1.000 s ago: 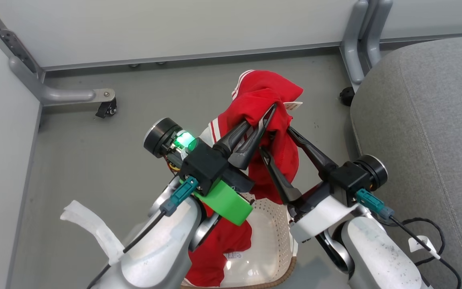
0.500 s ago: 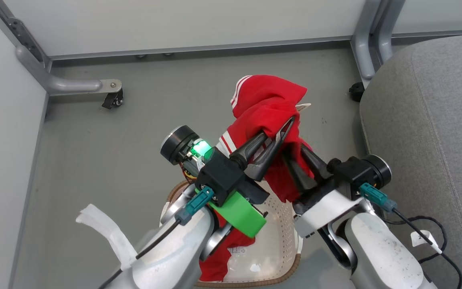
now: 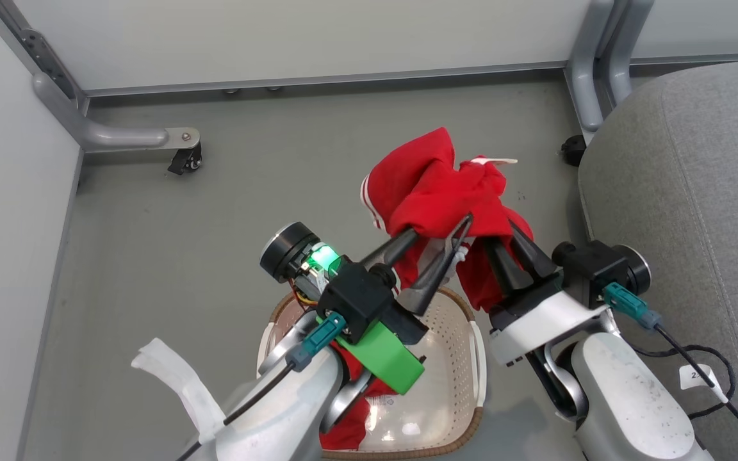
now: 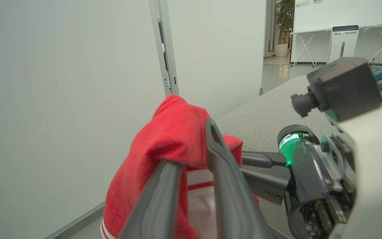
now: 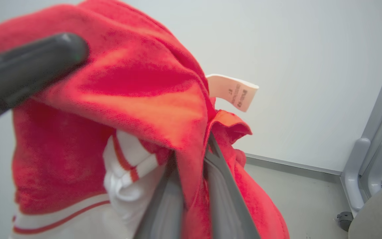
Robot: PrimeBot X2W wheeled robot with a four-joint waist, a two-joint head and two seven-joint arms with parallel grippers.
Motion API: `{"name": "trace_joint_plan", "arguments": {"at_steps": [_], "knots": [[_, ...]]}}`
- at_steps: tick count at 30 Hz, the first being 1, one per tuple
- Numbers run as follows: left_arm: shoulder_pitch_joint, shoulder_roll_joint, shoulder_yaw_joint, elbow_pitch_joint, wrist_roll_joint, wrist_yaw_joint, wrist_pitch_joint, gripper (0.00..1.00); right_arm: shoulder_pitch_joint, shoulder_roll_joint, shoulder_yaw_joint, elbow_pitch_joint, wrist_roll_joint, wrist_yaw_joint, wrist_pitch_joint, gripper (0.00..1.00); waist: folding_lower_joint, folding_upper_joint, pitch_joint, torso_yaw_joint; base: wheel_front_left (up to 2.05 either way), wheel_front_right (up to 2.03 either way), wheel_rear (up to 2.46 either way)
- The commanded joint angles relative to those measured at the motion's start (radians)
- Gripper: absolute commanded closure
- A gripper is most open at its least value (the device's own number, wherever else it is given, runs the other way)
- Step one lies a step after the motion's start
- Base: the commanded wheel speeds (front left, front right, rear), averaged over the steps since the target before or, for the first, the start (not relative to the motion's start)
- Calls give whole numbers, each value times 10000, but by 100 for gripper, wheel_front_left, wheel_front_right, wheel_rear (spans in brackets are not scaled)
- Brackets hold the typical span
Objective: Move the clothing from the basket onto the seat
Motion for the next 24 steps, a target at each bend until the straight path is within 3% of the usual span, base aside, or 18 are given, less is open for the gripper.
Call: {"name": "trace_joint_plan", "arguments": {"at_steps": [1, 17, 24], "knots": [[163, -11, 53, -20, 93, -39, -8, 0, -18, -39, -133, -34, 12, -3, -25, 100, 0, 108, 16, 1, 0, 0, 0], [630, 263, -178, 24, 391, -39, -9, 0, -102, -39, -1814, -35, -303, -3, -25, 100, 0, 108, 40, -200, 0, 0, 0], [730, 348, 178, -196, 512, 21, -8, 0, 14, -41, -2304, -158, -463, -3, -25, 100, 0, 108, 116, -888, 0, 0, 0]]}}
